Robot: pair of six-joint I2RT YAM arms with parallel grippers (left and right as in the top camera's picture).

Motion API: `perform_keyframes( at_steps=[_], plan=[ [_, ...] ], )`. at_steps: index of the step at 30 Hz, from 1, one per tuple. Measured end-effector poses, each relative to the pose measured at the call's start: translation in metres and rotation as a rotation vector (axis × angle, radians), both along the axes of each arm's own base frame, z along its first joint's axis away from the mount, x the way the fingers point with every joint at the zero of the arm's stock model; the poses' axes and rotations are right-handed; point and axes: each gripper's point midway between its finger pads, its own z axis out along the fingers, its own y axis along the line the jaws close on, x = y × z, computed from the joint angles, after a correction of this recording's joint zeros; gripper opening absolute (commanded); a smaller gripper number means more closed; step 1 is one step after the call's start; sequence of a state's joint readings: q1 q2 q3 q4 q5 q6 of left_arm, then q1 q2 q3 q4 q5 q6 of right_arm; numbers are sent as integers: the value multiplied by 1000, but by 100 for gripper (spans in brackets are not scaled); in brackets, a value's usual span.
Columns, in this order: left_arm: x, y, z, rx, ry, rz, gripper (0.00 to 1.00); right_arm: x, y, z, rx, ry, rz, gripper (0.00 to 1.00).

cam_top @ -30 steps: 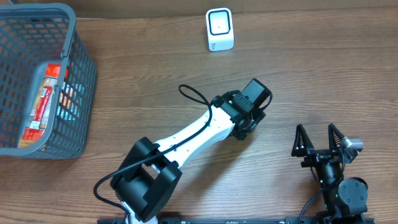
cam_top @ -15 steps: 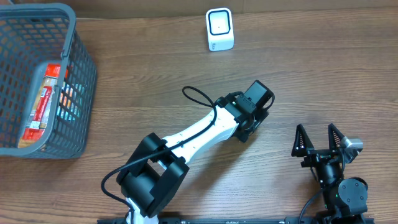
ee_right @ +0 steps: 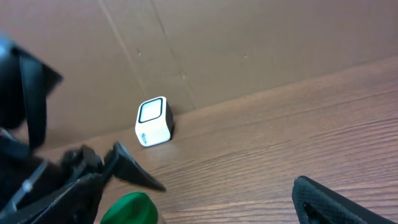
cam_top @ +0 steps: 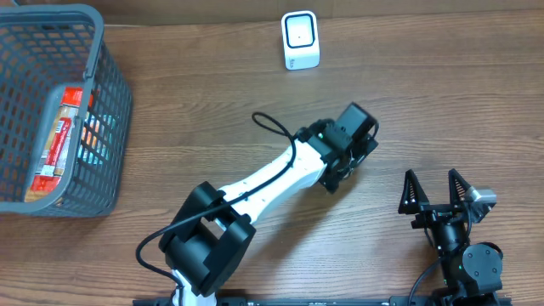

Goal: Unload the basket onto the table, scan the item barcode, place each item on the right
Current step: 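Carry the jar toward the white scanner and present it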

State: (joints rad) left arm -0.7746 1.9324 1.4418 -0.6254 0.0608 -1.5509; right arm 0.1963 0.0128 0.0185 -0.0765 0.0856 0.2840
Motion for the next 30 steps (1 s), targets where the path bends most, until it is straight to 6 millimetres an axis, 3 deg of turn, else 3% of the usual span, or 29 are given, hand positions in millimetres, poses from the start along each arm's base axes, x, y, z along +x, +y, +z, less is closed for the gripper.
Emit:
perform_keyframes(
  at_steps=[7, 8, 9, 10, 13, 14, 18, 23, 26, 30],
  plan=[
    [31, 27, 66, 97, -79, -81, 100, 0, 0, 0, 0, 0, 0, 100],
    [38, 31, 77, 119, -115, -112, 94, 0, 0, 0, 0, 0, 0, 100],
    [45, 34, 88, 134, -153, -139, 86, 0, 0, 0, 0, 0, 1, 100],
    [53, 37, 98, 155, -199, -181, 70, 0, 0, 0, 0, 0, 0, 100],
    [69, 46, 117, 230, -318, -332, 9, 0, 0, 0, 0, 0, 0, 100],
    [73, 51, 119, 269, -347, -396, 4, 0, 0, 0, 0, 0, 0, 100],
    [79, 75, 115, 391, -370, -552, 4, 0, 0, 0, 0, 0, 0, 100],
    [100, 94, 107, 445, -390, -613, 4, 0, 0, 0, 0, 0, 0, 100],
    [115, 90, 87, 431, -399, -667, 7, 0, 0, 0, 0, 0, 0, 100],
    [128, 77, 45, 401, -381, -755, 9, 0, 0, 0, 0, 0, 0, 100]
  ],
)
